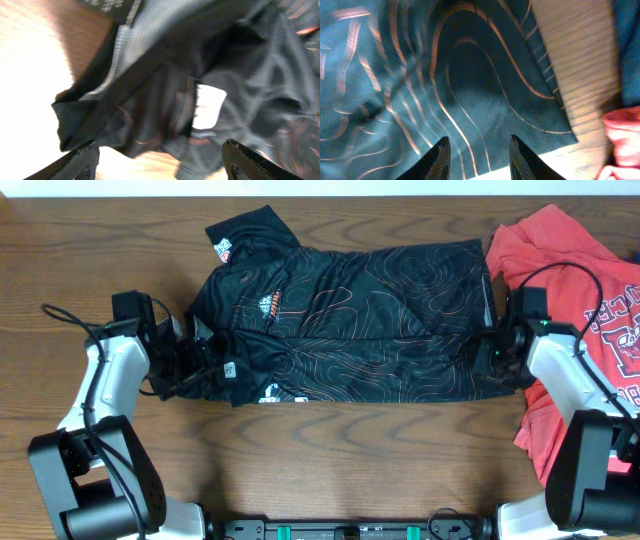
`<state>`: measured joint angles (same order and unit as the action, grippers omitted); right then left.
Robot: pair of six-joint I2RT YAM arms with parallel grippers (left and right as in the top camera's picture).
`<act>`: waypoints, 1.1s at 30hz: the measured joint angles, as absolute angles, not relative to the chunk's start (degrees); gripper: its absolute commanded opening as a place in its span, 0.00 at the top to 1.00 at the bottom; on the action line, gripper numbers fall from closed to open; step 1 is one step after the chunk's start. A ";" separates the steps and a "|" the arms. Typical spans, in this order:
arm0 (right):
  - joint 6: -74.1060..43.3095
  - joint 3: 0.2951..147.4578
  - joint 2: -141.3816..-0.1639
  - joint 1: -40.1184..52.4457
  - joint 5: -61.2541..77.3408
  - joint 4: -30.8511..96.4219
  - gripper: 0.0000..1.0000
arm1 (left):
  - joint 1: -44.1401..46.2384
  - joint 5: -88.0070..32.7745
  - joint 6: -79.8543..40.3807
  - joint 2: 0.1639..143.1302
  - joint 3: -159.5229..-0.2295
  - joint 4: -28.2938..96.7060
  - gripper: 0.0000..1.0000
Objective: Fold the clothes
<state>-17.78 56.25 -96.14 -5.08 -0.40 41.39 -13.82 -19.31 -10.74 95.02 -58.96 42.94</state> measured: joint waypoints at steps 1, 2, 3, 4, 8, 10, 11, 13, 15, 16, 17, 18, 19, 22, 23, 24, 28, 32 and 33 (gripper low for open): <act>-17.78 54.92 -96.14 -5.08 -0.40 40.07 0.62 | -13.82 -18.83 -10.74 95.02 -58.33 42.22 0.20; -17.78 53.58 -96.14 -5.08 -0.40 38.76 0.62 | -13.82 -18.37 -10.74 95.02 -57.36 40.91 0.20; -17.78 52.25 -96.14 -5.08 -0.40 37.41 0.63 | -13.82 -17.91 -10.76 95.02 -56.40 39.55 0.20; -17.78 51.05 -96.14 -5.08 -0.38 36.21 0.63 | -13.82 -17.58 -10.79 95.02 -55.48 38.22 0.21; -17.76 48.75 -95.61 -5.08 -1.02 33.65 0.77 | -13.82 -16.93 -11.11 95.02 -51.81 32.27 0.59; -17.85 48.29 -95.39 -5.08 -2.02 33.56 0.85 | -13.82 -16.19 -11.42 95.04 -50.37 30.02 0.79; -18.06 48.16 -95.26 -5.08 -2.59 33.91 0.87 | -13.82 -15.75 -11.44 95.04 -50.02 29.69 0.80; -19.68 48.07 -95.09 -5.08 -4.23 35.68 0.92 | -13.82 -14.35 -11.51 95.02 -49.71 29.65 0.86; -21.30 48.03 -94.98 -5.08 -5.93 37.34 0.94 | -13.82 -13.02 -11.81 95.02 -49.67 29.78 0.91; -22.02 47.99 -94.96 -5.08 -6.94 38.17 0.94 | -13.82 -12.14 -11.86 95.02 -49.67 30.02 0.93; -22.63 47.92 -94.89 -5.08 -7.70 38.68 0.94 | -13.82 -11.27 -11.81 95.02 -49.67 30.37 0.94; -23.09 47.88 -94.85 -5.08 -8.40 38.98 0.95 | -13.85 -10.63 -11.86 95.02 -49.67 30.68 0.94; -23.51 47.83 -94.85 -5.08 -9.15 39.40 0.95 | -13.82 -9.65 -11.88 95.02 -49.67 31.14 0.94; -24.10 47.72 -94.85 -5.17 -10.37 39.79 0.96 | -13.87 -6.15 -13.08 95.02 -49.63 32.86 0.94; -24.29 47.70 -94.85 -5.26 -10.59 40.16 0.96 | -13.89 -5.21 -13.54 95.02 -49.56 33.08 0.94; -24.69 47.66 -94.85 -5.54 -10.81 40.56 0.96 | -13.96 -4.40 -13.76 95.02 -49.56 33.15 0.94; -26.00 47.55 -94.85 -6.33 -11.68 41.85 0.93 | -14.11 -2.87 -14.63 95.02 -49.56 33.08 0.94; -26.63 47.55 -94.85 -6.66 -12.49 42.26 0.78 | -14.15 -3.84 -15.07 94.98 -49.67 34.00 0.93; -26.98 47.55 -94.85 -6.68 -12.67 42.35 0.76 | -14.15 -4.71 -15.09 94.80 -49.95 35.14 0.92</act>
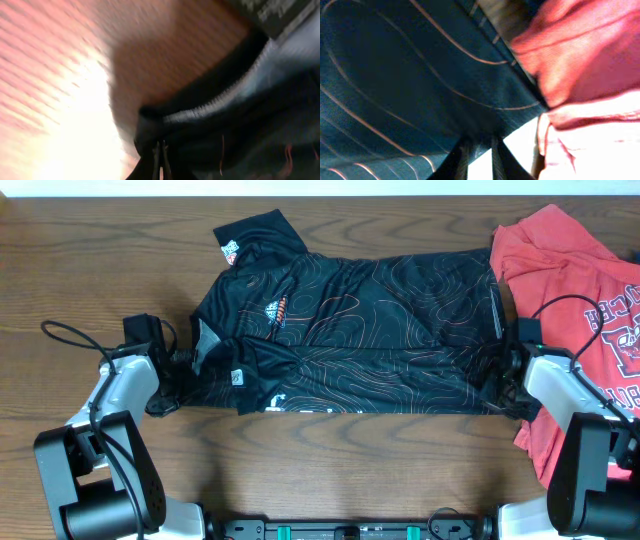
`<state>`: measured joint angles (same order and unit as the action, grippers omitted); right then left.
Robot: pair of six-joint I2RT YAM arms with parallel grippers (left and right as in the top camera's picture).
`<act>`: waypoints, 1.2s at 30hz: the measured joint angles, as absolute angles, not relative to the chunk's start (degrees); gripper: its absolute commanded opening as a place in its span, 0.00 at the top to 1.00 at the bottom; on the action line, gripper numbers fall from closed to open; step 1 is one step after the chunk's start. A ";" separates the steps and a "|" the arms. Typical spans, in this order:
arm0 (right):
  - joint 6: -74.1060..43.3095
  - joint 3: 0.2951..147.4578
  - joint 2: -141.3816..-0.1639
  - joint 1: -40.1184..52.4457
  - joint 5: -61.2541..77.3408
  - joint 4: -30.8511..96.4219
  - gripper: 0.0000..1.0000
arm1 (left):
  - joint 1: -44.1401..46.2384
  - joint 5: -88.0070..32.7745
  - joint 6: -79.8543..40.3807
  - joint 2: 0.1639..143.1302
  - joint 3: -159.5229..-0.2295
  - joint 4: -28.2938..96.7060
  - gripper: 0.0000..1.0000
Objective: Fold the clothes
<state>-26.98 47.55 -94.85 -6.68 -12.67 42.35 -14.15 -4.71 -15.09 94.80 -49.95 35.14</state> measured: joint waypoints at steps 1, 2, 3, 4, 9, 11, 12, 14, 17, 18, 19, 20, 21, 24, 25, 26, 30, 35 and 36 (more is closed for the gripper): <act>-27.05 47.55 -94.83 -6.68 -13.10 42.48 0.75 | -14.15 -5.56 -15.14 94.48 -50.35 36.34 0.87; -26.96 47.55 -94.78 -6.68 -13.37 42.57 0.74 | -14.15 -6.63 -15.20 93.82 -50.87 37.34 0.79; -26.98 47.55 -94.78 -6.68 -13.56 42.59 0.74 | -14.15 -7.79 -15.18 92.82 -51.51 38.11 0.69; -26.98 47.53 -94.78 -6.68 -13.74 42.63 0.74 | -14.15 -9.02 -15.16 91.57 -52.16 38.65 0.62; -26.98 47.51 -94.76 -6.68 -13.87 42.63 0.73 | -12.27 -14.76 -15.66 83.46 -54.76 38.61 0.51; -26.98 47.51 -94.76 -6.68 -13.89 42.63 0.73 | -9.54 -16.01 -15.44 81.93 -55.07 38.59 0.51; -26.98 47.51 -94.76 -6.68 -13.89 42.63 0.73 | -8.25 -16.47 -15.42 81.91 -55.09 38.59 0.51; -26.98 47.51 -94.76 -6.68 -13.91 42.63 0.73 | -5.48 -17.04 -15.42 82.89 -55.07 38.48 0.51; -26.98 47.51 -94.76 -6.68 -13.91 42.63 0.73 | -1.56 -17.78 -15.42 86.17 -55.02 38.28 0.56; -26.98 47.51 -94.76 -6.68 -13.91 42.63 0.73 | -0.40 -17.91 -15.55 87.72 -54.98 38.28 0.59; -26.98 47.51 -94.76 -6.68 -13.91 42.63 0.73 | 0.45 -18.00 -15.51 89.25 -54.96 38.30 0.62; -26.98 47.51 -94.76 -6.68 -13.91 42.65 0.73 | 1.04 -18.11 -15.29 90.63 -54.89 38.28 0.63; -26.98 47.51 -94.76 -6.68 -13.91 42.65 0.73 | 1.54 -18.06 -15.25 92.16 -54.87 38.33 0.63; -26.98 47.51 -94.76 -6.68 -13.93 42.68 0.73 | 2.15 -18.09 -15.22 96.47 -54.76 38.33 0.63; -26.98 47.51 -94.76 -6.68 -13.93 42.68 0.73 | 2.15 -18.09 -15.22 97.41 -54.74 38.33 0.63; -26.98 47.51 -94.76 -6.68 -13.93 42.68 0.73 | 2.15 -18.06 -15.22 98.17 -54.72 38.33 0.63; -26.98 47.51 -94.76 -6.68 -13.93 42.68 0.73 | 2.15 -17.80 -15.22 99.26 -54.72 38.33 0.63; -26.98 47.51 -94.76 -6.68 -13.93 42.70 0.73 | 2.15 -17.63 -15.22 99.26 -54.72 39.64 0.63; -26.98 47.51 -94.76 -6.68 -13.93 42.70 0.73 | 2.15 -17.63 -15.22 99.26 -54.72 40.42 0.63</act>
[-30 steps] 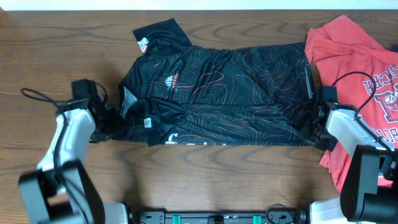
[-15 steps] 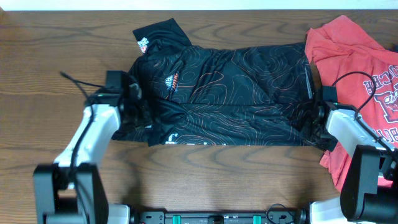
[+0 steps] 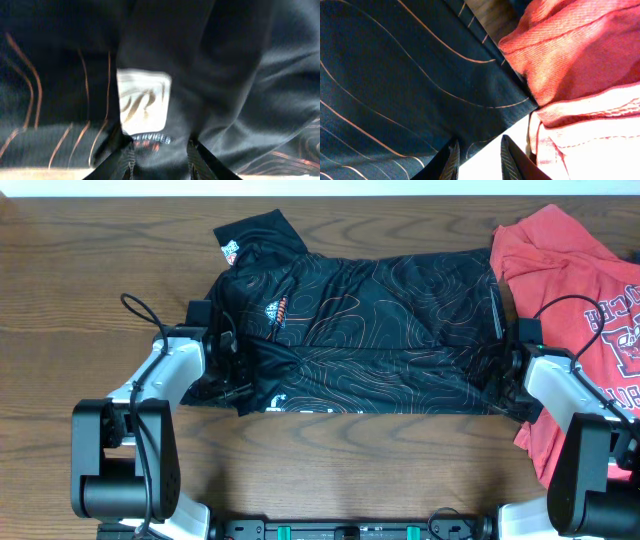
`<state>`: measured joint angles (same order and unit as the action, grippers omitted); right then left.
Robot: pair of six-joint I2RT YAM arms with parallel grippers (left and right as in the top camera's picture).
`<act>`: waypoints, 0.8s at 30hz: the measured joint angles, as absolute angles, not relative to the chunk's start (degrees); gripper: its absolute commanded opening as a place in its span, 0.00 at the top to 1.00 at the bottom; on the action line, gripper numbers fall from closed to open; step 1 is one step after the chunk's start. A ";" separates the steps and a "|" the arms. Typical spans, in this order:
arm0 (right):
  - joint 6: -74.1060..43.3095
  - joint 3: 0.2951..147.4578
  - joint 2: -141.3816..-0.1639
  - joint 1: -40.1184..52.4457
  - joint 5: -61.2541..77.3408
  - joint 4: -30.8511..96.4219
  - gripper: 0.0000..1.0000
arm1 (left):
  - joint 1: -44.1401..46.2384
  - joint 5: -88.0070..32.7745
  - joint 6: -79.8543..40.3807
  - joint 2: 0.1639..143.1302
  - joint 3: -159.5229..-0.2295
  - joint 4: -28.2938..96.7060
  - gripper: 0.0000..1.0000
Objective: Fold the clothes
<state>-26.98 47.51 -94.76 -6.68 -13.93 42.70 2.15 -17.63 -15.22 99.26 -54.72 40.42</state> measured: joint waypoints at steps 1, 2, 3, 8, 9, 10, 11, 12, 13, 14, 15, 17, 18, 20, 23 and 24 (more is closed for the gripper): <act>-26.96 47.51 -94.76 -6.68 -13.96 42.70 0.73 | 2.15 -17.61 -15.22 99.26 -54.72 41.23 0.63; -26.98 47.51 -94.76 -6.68 -13.93 42.70 0.73 | 2.15 -17.61 -15.22 99.26 -54.72 42.00 0.63; -26.98 47.51 -94.76 -6.68 -13.96 42.70 0.73 | 2.13 -17.61 -15.22 99.26 -54.72 42.57 0.62; -26.96 47.51 -94.76 -6.68 -13.98 42.68 0.73 | 2.13 -17.63 -15.22 99.22 -54.72 43.09 0.62; -26.98 47.51 -94.76 -6.68 -13.96 42.68 0.73 | 2.13 -17.63 -15.22 99.22 -54.72 43.09 0.62; -26.98 47.51 -94.76 -6.68 -13.96 42.68 0.73 | 2.13 -17.63 -15.22 99.22 -54.72 43.09 0.62; -26.96 47.51 -94.76 -6.68 -13.96 42.65 0.72 | 2.13 -17.63 -15.22 99.22 -54.72 43.07 0.62; -26.98 47.51 -94.76 -6.68 -13.96 42.68 0.72 | 2.13 -17.63 -15.22 99.22 -54.72 43.00 0.62; -26.96 47.51 -94.76 -6.68 -13.98 42.65 0.73 | 2.13 -17.63 -15.22 99.22 -54.72 42.85 0.63; -26.96 47.51 -94.76 -6.68 -13.98 42.68 0.73 | 2.13 -17.63 -15.22 99.22 -54.72 42.57 0.63; -26.98 47.51 -94.76 -6.68 -13.98 42.68 0.72 | 2.13 -17.63 -15.22 99.22 -54.72 42.37 0.69; -26.96 47.51 -94.76 -6.68 -13.96 42.68 0.72 | 2.13 -17.61 -15.53 99.22 -54.72 42.24 0.80; -26.98 47.51 -94.76 -6.68 -13.98 42.68 0.72 | 2.13 -17.65 -15.55 99.22 -54.72 42.22 0.85; -26.96 47.51 -94.76 -6.68 -13.96 42.68 0.72 | 2.13 -17.69 -15.46 99.22 -54.72 42.19 0.94; -26.98 47.51 -94.76 -6.68 -13.98 42.70 0.73 | 2.09 -17.61 -15.20 99.22 -54.72 42.13 0.94; -26.98 47.51 -94.76 -6.68 -13.98 42.70 0.73 | 2.09 -17.61 -15.22 99.22 -54.72 42.15 0.94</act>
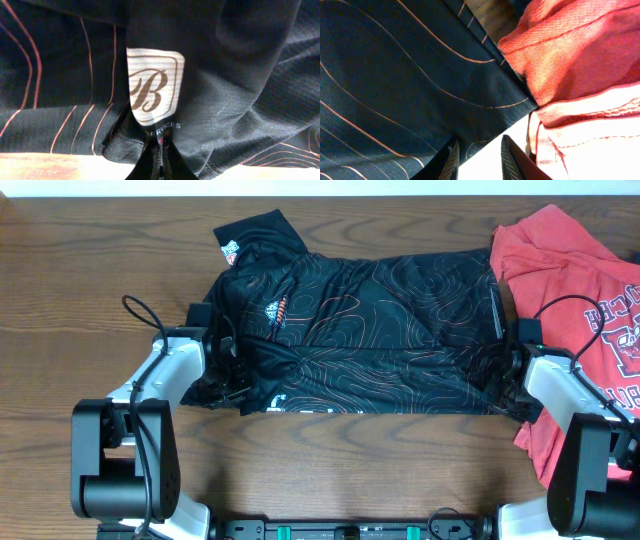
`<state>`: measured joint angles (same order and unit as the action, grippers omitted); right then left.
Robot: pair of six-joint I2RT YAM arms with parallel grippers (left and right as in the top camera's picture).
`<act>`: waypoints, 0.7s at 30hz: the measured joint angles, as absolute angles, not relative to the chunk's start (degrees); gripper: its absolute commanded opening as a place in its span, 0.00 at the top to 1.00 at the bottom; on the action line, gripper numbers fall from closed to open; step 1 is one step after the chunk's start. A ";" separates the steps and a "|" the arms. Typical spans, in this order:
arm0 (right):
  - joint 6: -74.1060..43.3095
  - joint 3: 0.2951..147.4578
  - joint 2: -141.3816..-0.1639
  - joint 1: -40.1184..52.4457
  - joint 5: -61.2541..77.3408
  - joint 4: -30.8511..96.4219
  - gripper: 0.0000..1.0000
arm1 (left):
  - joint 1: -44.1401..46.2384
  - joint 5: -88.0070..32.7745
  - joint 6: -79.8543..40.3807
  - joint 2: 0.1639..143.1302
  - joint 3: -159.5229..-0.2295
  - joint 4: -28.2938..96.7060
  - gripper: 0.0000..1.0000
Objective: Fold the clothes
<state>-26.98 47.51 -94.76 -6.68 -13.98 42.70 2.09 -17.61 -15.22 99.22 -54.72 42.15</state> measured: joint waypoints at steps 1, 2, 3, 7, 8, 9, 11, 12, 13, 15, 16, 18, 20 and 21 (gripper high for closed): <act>-26.98 47.51 -94.76 -6.68 -13.98 42.70 0.72 | 2.09 -17.61 -15.22 99.22 -54.72 42.11 0.94; -26.98 47.51 -94.76 -6.68 -13.98 42.70 0.72 | 2.09 -17.61 -15.22 99.22 -54.72 41.98 0.94; -26.98 47.51 -94.76 -6.68 -13.98 42.70 0.73 | 2.09 -17.61 -15.22 99.22 -54.72 41.80 0.94; -26.96 47.51 -94.76 -6.68 -13.98 42.70 0.73 | 2.09 -17.61 -15.11 99.07 -55.33 41.54 0.94; -26.94 47.51 -94.76 -6.68 -13.98 42.70 0.73 | 2.09 -17.65 -14.92 98.80 -56.23 41.63 0.94; -26.94 47.51 -94.76 -6.68 -13.98 42.70 0.72 | 2.09 -17.63 -14.74 98.48 -57.25 41.47 0.94; -26.94 47.51 -94.76 -6.68 -13.98 42.70 0.72 | 2.09 -17.61 -14.33 97.58 -60.77 40.58 0.94; -26.94 47.51 -94.76 -6.68 -13.98 42.68 0.72 | 2.00 -17.58 -14.13 97.01 -62.98 39.62 0.94; -26.94 47.51 -94.76 -6.68 -13.98 42.68 0.72 | 1.91 -17.47 -13.91 96.42 -65.06 38.46 0.94; -26.94 47.51 -94.76 -6.68 -13.98 42.68 0.72 | 1.61 -16.69 -13.67 95.22 -68.84 36.69 0.94; -26.94 47.51 -94.76 -6.68 -13.98 42.68 0.72 | 1.48 -16.16 -13.72 94.70 -69.80 36.27 0.94; -26.94 47.51 -94.74 -6.68 -13.98 42.68 0.72 | 1.06 -14.31 -14.02 93.89 -70.76 36.21 0.76; -26.87 47.51 -94.76 -6.68 -13.98 42.68 0.72 | 0.78 -12.29 -14.26 93.78 -70.61 36.64 0.57; -26.76 47.51 -94.76 -6.68 -14.00 42.68 0.71 | 0.67 -11.11 -14.44 93.86 -70.30 36.86 0.57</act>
<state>-26.76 47.51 -94.76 -6.68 -14.00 42.68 0.67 -11.11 -14.44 93.86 -70.30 36.86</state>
